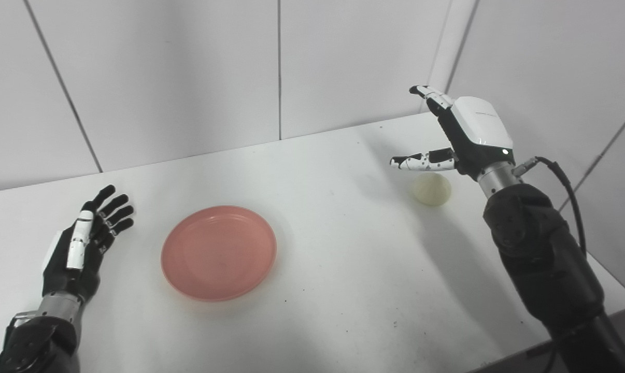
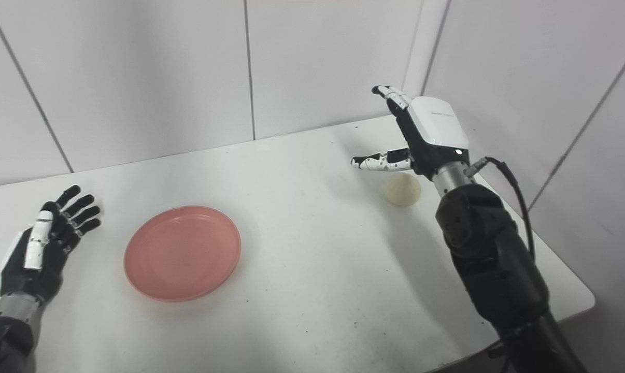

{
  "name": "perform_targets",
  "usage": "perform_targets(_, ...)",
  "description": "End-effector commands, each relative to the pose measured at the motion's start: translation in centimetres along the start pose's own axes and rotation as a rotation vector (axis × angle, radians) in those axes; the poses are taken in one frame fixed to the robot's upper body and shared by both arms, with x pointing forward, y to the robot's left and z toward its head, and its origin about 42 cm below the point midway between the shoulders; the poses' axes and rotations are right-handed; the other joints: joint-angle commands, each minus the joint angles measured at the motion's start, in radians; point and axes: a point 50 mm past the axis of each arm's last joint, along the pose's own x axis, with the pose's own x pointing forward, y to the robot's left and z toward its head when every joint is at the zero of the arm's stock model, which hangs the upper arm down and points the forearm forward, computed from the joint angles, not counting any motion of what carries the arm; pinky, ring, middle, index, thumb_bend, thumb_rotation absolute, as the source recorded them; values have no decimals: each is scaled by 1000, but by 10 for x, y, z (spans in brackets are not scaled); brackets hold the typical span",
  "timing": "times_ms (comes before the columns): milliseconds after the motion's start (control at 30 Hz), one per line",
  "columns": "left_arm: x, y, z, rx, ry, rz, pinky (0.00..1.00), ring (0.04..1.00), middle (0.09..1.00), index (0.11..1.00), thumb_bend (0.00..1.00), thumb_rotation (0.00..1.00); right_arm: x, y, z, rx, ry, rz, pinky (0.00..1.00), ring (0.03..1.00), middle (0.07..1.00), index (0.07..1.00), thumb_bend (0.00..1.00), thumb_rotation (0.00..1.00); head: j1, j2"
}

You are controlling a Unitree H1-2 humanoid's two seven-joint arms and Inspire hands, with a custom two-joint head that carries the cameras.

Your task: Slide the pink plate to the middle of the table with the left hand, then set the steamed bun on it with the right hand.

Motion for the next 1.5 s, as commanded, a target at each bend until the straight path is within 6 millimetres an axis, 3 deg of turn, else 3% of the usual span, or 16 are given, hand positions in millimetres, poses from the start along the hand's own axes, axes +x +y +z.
perform_targets(0,-68,12,-84,-78,242,71,817,823,843,849,500,938,6,-23,-5,-22,15,-50,655,833,916,892,969,384,2,0)
perform_targets(100,-68,15,-86,-76,249,74,802,814,834,840,510,920,7,-22,-18,-38,47,-34,643,813,897,899,959,322,-2,0)
perform_targets(467,-70,22,-88,-90,259,72,798,813,836,846,517,924,15,-4,-48,-40,140,56,660,797,861,869,994,358,-15,5)
perform_targets(600,-70,24,-88,-91,261,75,789,805,829,839,524,907,20,1,-50,-35,159,105,695,822,876,873,985,375,-14,7)
perform_targets(1133,-71,23,-83,-90,249,75,812,822,844,858,512,920,47,29,-59,-26,217,191,646,778,839,850,1000,398,-14,19)
perform_targets(1467,-72,23,-81,-80,248,68,817,823,847,860,523,912,54,32,-59,-42,230,195,657,784,841,847,1000,393,-15,24)
